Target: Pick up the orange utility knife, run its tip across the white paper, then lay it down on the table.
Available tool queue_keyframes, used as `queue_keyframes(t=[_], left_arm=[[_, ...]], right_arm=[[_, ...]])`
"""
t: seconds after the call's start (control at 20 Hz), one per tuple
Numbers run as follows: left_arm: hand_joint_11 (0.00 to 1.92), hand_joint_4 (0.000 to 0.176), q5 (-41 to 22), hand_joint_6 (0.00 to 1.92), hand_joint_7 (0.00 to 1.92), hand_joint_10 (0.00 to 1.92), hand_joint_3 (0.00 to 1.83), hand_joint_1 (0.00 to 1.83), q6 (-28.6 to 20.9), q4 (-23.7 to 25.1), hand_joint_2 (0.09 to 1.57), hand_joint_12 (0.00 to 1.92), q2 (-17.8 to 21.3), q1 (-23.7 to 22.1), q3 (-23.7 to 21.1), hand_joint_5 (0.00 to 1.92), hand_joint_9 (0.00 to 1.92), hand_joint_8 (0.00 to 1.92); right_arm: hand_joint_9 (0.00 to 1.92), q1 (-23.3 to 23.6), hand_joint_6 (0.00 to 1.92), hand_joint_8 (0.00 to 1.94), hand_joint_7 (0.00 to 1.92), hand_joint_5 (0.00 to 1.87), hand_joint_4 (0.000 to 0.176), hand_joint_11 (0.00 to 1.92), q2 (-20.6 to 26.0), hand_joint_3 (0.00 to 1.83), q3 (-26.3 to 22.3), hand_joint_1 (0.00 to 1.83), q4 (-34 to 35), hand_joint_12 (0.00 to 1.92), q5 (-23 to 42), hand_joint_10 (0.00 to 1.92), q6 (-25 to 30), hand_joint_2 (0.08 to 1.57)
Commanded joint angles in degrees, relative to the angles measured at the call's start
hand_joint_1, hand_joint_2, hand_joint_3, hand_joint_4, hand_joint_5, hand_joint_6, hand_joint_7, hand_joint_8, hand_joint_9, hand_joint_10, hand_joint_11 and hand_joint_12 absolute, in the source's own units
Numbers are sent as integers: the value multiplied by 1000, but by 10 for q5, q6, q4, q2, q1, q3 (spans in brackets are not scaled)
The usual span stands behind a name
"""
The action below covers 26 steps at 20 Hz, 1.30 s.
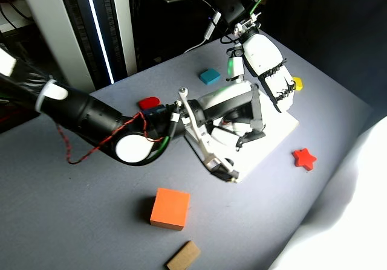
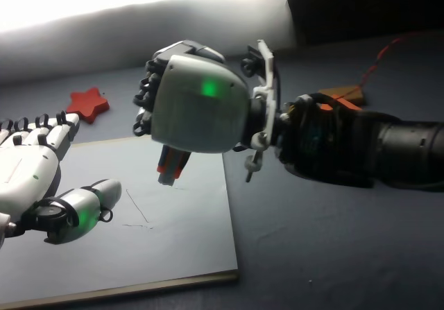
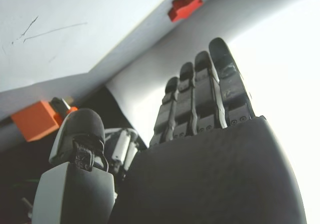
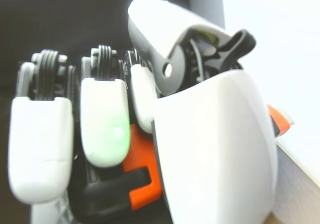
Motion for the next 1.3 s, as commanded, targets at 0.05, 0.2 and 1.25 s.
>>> queue_keyframes(t=[0.05,0.2,1.25], left_arm=[[0,8,-50,3,86,3,3,76,-1,33,1320,478,1,-1,3,12,99,3],[0,8,-50,0,78,5,0,99,-1,33,1321,552,0,0,3,0,101,2],[0,13,-50,1,90,4,1,86,-1,32,1325,585,-4,-2,7,3,119,1]], right_arm=[[1921,5,1921,1941,1870,1591,176,1921,-12,854,18,1542,8,1921,66,1921,-2,948],[1921,7,1921,1941,1850,1575,176,1921,-47,941,61,1520,-17,1921,78,1921,16,933],[1921,-29,1921,1941,1863,1609,176,1921,-117,899,141,1504,-19,1921,92,1921,12,961]])
